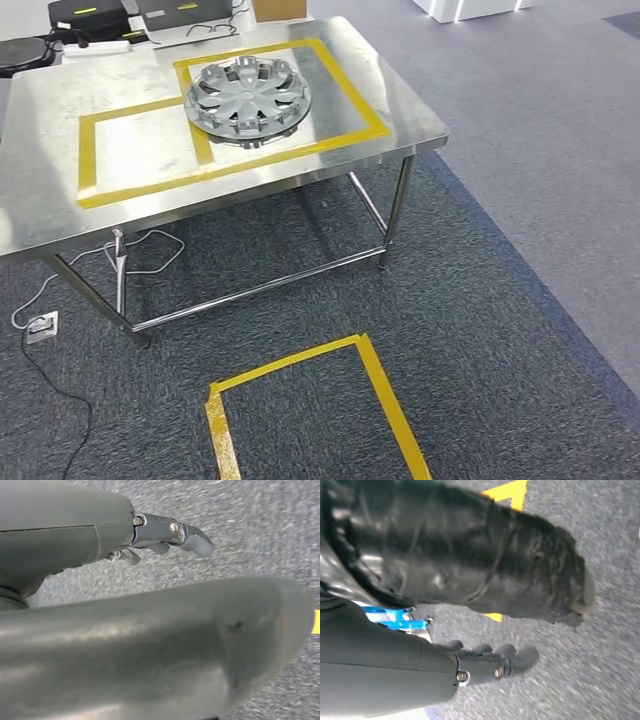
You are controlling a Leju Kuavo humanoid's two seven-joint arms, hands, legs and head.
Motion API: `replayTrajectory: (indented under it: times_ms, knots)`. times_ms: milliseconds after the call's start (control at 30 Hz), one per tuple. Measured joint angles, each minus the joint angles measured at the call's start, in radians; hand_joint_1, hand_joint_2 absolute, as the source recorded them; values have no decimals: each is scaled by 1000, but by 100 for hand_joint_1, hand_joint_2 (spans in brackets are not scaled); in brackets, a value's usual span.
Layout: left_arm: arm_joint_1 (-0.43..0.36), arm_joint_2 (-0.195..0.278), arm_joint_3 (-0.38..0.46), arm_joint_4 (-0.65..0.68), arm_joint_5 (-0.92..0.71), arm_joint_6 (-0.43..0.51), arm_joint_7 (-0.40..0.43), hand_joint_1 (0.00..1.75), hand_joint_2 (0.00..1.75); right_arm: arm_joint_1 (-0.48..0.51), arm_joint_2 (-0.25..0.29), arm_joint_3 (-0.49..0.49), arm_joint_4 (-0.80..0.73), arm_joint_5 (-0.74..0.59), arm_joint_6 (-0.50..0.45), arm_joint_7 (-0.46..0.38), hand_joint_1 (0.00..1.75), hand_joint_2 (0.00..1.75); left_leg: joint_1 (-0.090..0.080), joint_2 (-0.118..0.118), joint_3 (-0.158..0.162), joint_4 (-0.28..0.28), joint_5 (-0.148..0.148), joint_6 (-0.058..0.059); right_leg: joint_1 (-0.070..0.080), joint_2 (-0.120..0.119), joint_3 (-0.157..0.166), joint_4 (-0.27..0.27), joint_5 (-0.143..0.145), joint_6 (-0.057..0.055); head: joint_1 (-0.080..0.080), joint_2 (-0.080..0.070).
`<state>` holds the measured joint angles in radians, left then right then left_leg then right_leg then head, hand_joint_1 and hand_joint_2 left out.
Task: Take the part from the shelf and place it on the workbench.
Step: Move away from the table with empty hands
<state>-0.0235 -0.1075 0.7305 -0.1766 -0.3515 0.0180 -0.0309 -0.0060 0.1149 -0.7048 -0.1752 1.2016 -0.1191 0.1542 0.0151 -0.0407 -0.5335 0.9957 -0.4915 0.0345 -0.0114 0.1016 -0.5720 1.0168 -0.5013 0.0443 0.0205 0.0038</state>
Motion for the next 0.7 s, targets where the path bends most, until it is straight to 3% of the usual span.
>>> replayTrajectory:
  times_ms: [33,100,133,167,200,233,300,367,467,533,600,633,667,700]
  knots:
    - [0,3,0,0,2,-3,-2,0,0,1,0,-1,0,-1,0,0,0,0,2,14,2,-6,3,3,1,-29,-20,36,-24,4,5,0]
    - [3,8,0,0,6,-3,-11,0,0,-1,0,-2,0,-3,-1,0,0,0,0,45,1,-8,4,7,0,-83,-82,162,-91,11,15,0]
    - [4,9,1,0,5,1,-17,0,0,-2,0,-2,0,-5,-2,-1,0,0,-2,61,0,-8,3,8,-2,-92,-111,223,-114,15,16,0]
    - [5,10,1,0,2,8,-24,0,0,-1,0,-2,0,-5,-3,-1,0,0,-2,77,-1,-8,3,8,-3,-97,-125,257,-120,18,16,0]
    - [4,10,1,0,-1,17,-30,0,0,-1,0,-2,0,-5,-4,-1,0,0,-3,91,0,-7,2,7,-4,-101,-118,251,-106,20,16,0]
    - [3,10,0,0,-5,25,-36,0,0,0,0,-4,0,-6,-7,0,0,0,-3,104,1,-7,1,6,-5,-108,-89,203,-77,20,17,0]
    - [1,11,0,0,-11,38,-44,0,0,0,0,-7,0,-6,-10,0,0,0,-6,125,5,-5,-3,0,-3,-151,-3,55,-20,15,18,0]
    - [0,15,0,0,-15,45,-48,0,0,-3,0,-10,1,-6,-13,0,0,0,-11,143,10,-3,-6,-11,1,-181,41,-24,2,4,16,0]
    - [-2,19,0,0,-16,54,-49,0,0,-2,1,-11,1,-6,-13,1,0,0,-9,162,18,-3,-11,-28,2,-154,35,-31,7,-14,13,0]
    - [-2,22,0,0,-23,69,-55,0,0,-3,1,-13,1,-6,-13,6,0,0,-5,122,5,41,-50,-39,-2,-132,41,-38,16,-29,9,0]
    - [1,24,0,0,-30,81,-63,0,0,-6,2,-14,1,-5,-11,11,0,0,-3,68,-45,166,-121,-42,-2,-108,40,-39,23,-39,2,0]
    - [3,25,0,0,-32,83,-66,0,0,-7,2,-16,1,-6,-11,11,0,0,-3,55,-75,235,-149,-43,-1,-94,38,-38,24,-41,1,0]
    - [5,27,0,0,-33,84,-67,0,0,-7,3,-17,1,-6,-9,11,0,0,-3,50,-94,279,-159,-42,0,-79,37,-36,25,-42,0,0]
    - [6,29,0,0,-33,83,-67,0,0,-6,4,-18,1,-6,-8,13,0,0,-3,48,-99,286,-147,-41,1,-64,36,-34,25,-42,0,0]
